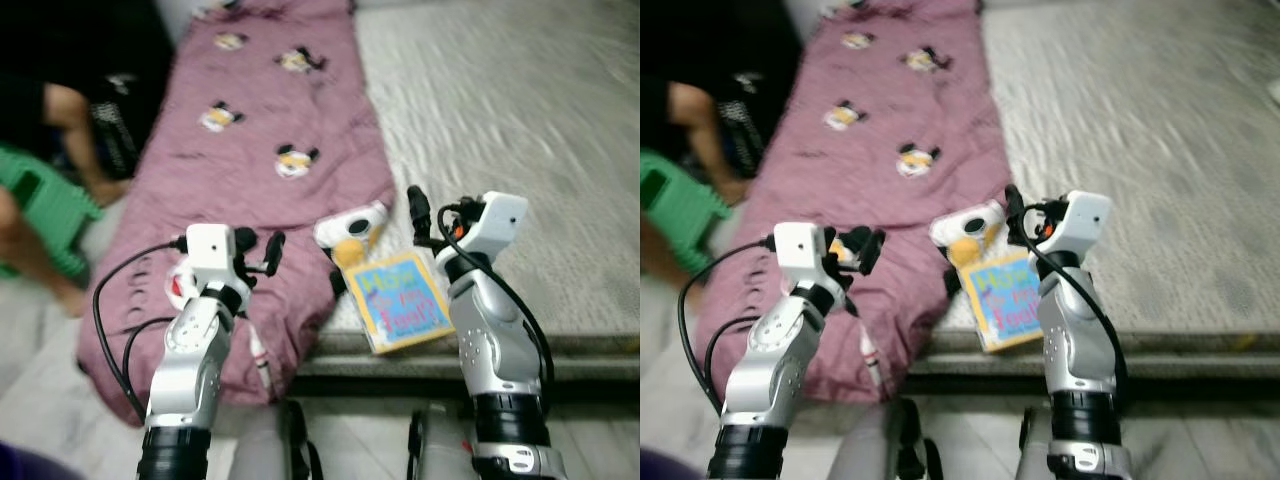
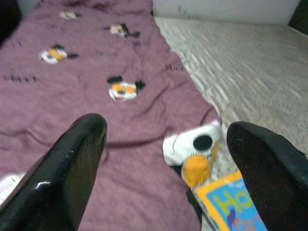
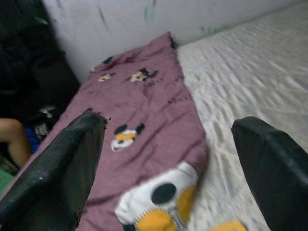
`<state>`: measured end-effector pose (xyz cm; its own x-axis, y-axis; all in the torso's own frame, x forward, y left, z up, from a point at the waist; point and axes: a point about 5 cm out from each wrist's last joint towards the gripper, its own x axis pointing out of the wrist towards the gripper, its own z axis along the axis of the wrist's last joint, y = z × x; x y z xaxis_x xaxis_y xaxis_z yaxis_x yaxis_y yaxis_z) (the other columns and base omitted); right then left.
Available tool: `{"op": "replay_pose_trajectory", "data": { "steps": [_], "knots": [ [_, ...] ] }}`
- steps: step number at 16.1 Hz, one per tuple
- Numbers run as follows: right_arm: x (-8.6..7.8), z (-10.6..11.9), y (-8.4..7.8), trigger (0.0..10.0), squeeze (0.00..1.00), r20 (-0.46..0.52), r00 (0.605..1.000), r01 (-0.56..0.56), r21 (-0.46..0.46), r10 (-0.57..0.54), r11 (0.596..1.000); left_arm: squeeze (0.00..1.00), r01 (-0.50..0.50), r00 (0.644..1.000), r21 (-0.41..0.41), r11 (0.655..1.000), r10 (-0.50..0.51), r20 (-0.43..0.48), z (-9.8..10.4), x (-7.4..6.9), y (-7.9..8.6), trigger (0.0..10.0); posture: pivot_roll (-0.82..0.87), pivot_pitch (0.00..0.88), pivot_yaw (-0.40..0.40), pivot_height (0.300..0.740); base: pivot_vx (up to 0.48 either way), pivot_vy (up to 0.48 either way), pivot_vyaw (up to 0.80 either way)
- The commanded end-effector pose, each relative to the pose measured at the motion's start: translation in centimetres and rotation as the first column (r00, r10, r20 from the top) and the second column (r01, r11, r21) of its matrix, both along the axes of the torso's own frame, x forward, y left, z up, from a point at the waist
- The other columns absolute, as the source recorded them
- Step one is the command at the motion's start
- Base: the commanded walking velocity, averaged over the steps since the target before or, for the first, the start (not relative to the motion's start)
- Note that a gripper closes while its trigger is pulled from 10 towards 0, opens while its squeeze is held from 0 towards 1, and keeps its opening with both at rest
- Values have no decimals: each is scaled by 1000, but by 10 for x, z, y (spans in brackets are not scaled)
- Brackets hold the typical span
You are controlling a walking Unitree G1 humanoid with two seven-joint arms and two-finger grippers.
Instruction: Clean up the room
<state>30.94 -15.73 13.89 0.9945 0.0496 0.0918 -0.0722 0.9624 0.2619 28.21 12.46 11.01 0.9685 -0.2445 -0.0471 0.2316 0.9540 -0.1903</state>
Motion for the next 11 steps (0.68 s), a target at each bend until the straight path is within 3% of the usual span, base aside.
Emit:
{"op": "replay_pose_trajectory", "data": {
  "steps": [1,5,11],
  "knots": [
    [-2,-4,-1,10000,0,-11,1000,13,4,-13,1000,0,-19,1000,19,1000,19,-11,-1,-2,3,10000,-60,0,156,740,0,0,0],
    [-4,-7,-5,10000,0,-26,999,34,-12,-34,999,0,-32,999,12,999,32,-13,2,3,2,10000,-65,0,145,740,0,0,0],
    [-4,-10,-12,10000,0,-57,996,70,-27,-71,997,0,48,999,33,998,-48,12,5,9,-20,10000,-77,0,114,740,0,0,0]
  ]
}}
